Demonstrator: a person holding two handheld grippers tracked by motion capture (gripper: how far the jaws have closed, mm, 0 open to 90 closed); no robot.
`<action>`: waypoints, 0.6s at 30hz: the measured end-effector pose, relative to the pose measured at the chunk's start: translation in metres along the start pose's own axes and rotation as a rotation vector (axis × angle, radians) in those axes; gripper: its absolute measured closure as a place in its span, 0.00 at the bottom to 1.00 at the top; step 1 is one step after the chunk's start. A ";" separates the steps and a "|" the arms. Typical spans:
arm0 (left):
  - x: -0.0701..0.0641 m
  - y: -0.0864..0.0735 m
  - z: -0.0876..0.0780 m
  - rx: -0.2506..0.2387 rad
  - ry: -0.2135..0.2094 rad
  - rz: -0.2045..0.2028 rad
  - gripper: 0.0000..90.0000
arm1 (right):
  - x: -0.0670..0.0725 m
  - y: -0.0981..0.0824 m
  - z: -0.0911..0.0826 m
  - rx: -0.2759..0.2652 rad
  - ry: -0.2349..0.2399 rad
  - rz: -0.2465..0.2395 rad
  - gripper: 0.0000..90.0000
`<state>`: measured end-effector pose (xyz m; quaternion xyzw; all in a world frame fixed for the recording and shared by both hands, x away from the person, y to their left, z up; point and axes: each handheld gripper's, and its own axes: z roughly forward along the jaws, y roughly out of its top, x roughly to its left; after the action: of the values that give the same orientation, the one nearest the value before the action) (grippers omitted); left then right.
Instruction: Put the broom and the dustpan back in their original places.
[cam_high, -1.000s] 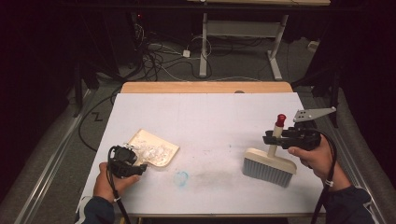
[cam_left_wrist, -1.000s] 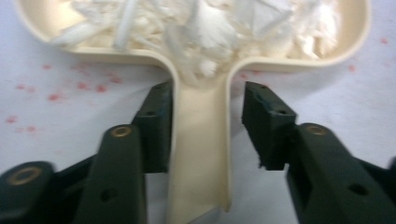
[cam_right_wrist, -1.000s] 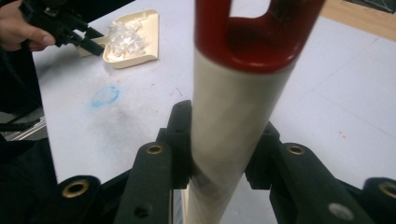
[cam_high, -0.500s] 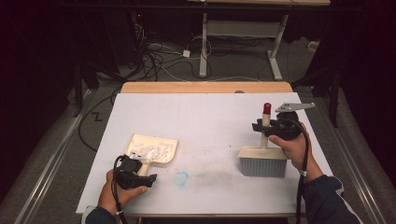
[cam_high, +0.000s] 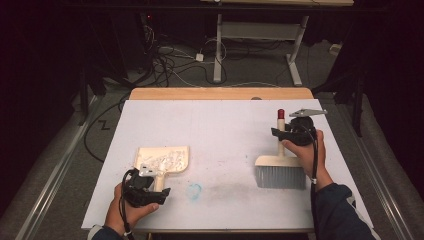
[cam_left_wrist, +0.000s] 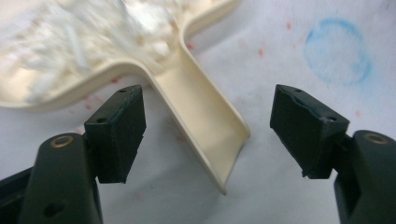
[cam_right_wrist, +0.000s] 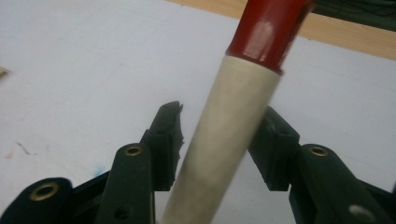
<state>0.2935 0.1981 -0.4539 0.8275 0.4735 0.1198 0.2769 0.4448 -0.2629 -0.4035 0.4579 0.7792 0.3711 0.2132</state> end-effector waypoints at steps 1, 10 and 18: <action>0.000 0.000 -0.002 -0.014 -0.003 0.012 0.26 | -0.001 -0.001 0.000 -0.005 -0.017 0.004 0.57; -0.008 0.003 -0.009 -0.133 0.030 0.125 0.25 | 0.000 0.003 -0.015 -0.142 -0.029 -0.023 0.45; -0.018 0.005 -0.005 -0.236 0.089 0.220 0.23 | 0.013 0.001 -0.040 -0.258 -0.009 -0.111 0.39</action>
<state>0.2858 0.1824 -0.4457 0.8299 0.3745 0.2408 0.3362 0.4119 -0.2663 -0.3777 0.3846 0.7481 0.4539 0.2940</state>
